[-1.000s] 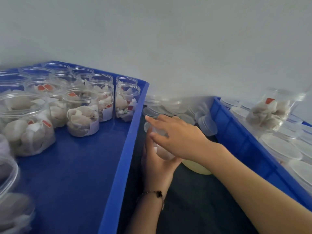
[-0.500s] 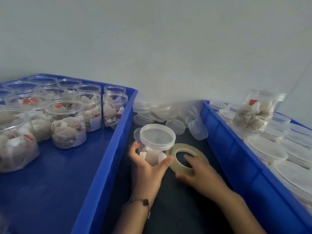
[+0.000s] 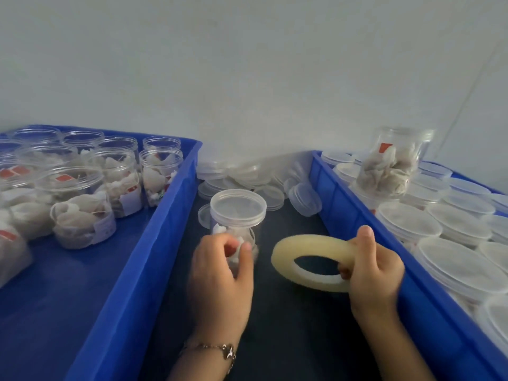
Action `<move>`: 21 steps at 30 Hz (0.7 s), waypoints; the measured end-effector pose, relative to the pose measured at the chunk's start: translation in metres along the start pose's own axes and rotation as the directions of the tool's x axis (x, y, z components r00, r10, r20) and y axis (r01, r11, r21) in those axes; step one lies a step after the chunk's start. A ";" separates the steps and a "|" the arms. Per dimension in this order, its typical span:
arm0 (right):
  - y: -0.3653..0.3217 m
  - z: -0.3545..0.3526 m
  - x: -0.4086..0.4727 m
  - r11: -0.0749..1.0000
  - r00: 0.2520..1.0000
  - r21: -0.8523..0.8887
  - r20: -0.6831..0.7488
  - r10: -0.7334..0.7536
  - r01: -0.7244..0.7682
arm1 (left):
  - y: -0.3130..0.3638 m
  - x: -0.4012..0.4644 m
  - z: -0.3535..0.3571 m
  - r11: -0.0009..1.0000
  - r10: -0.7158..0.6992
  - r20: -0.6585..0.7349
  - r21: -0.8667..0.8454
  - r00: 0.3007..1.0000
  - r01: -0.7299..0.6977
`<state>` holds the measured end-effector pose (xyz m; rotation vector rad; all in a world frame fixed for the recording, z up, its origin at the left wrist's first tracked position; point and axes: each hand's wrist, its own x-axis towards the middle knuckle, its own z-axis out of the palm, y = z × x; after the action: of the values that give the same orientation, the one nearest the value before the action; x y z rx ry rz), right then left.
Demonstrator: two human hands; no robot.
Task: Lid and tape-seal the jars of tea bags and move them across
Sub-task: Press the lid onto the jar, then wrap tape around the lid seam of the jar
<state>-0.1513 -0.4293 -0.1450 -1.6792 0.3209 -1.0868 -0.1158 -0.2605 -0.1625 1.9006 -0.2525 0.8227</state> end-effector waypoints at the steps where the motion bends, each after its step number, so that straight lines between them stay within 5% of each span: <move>1: -0.002 -0.001 -0.002 1.000 1.000 0.012 0.011 0.003 -0.003 | 0.006 -0.003 -0.001 0.996 0.071 0.063 -0.062 0.995 -0.067; 6: -0.007 0.001 -0.009 0.910 0.953 -0.284 0.110 -0.284 0.304 | 0.029 -0.012 0.001 0.933 0.109 0.459 -0.353 0.882 0.068; 9: -0.011 0.003 -0.012 0.748 0.878 -0.477 0.126 -0.462 0.462 | 0.030 -0.014 0.004 0.930 0.130 0.345 -0.367 0.929 0.006; 12: -0.016 0.007 -0.016 0.728 0.864 -0.490 0.119 -0.490 0.480 | 0.028 -0.017 0.007 0.933 0.223 0.166 -0.320 0.961 -0.162; 17: -0.018 0.013 -0.019 0.627 0.805 -0.522 0.238 -0.544 0.578 | 0.022 -0.020 0.012 0.895 0.430 -0.002 -0.133 0.903 -0.426; 19: -0.016 0.014 -0.020 0.608 0.790 -0.516 0.284 -0.543 0.603 | 0.018 -0.020 0.013 0.883 0.457 -0.030 -0.106 0.889 -0.458; 21: -0.016 0.013 -0.021 0.669 0.852 -0.535 0.240 -0.465 0.516 | 0.017 -0.018 0.011 0.922 0.358 0.015 -0.166 0.934 -0.351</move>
<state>-0.1576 -0.4011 -0.1414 -2.4646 0.1452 -1.3985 -0.1334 -0.2812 -0.1642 1.7453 -0.6881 0.9670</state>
